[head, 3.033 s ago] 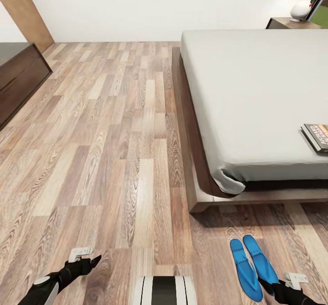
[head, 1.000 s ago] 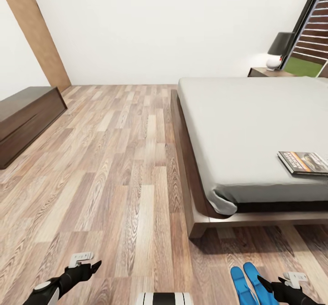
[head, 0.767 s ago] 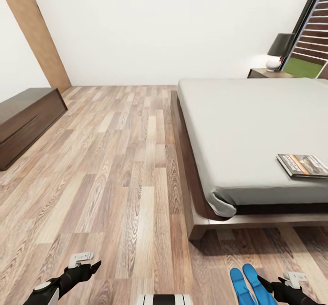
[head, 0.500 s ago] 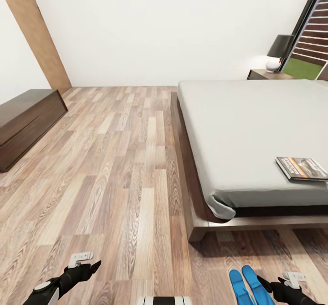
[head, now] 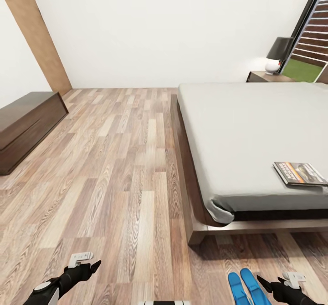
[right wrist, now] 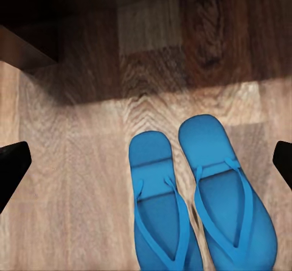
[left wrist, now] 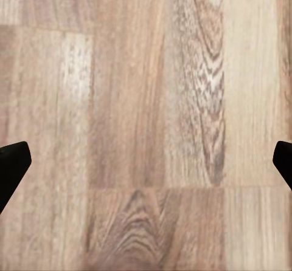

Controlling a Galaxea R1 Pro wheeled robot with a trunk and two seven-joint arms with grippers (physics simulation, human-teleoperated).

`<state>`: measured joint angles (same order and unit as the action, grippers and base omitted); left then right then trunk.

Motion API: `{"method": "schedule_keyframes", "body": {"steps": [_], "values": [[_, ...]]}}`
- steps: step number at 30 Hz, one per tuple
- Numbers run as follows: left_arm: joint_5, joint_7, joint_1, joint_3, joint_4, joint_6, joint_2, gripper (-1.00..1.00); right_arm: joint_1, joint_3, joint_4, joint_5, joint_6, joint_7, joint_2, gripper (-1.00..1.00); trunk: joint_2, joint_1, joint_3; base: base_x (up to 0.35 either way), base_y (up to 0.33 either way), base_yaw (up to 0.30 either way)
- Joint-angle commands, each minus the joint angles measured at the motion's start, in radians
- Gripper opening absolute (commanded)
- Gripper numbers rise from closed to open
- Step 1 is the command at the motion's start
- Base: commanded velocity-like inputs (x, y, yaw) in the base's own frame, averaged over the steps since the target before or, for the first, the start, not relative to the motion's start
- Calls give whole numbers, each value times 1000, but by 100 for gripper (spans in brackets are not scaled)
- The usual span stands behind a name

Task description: In the bedroom, move the book from the bed onto either nightstand, and place the two sandals side by side next to the bed.

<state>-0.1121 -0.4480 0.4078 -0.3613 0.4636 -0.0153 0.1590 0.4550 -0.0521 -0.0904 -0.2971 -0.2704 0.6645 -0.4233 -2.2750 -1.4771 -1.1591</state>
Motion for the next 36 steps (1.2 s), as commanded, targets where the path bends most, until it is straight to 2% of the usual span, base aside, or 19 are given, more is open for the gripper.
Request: {"method": "schedule_keyframes", "body": {"steps": [1, 36], "values": [[-11, -8, 0, -8, 1, -2, -1, 100, 1, -5, 1, 0, -1, 6, 0, 100, 7, 4, 3, 0, 0, 0], [-11, -8, 1, -8, 1, -2, 0, 100, 1, -5, 1, 1, -1, 6, 1, 100, 252, 138, 112, 0, 0, 0]]}}
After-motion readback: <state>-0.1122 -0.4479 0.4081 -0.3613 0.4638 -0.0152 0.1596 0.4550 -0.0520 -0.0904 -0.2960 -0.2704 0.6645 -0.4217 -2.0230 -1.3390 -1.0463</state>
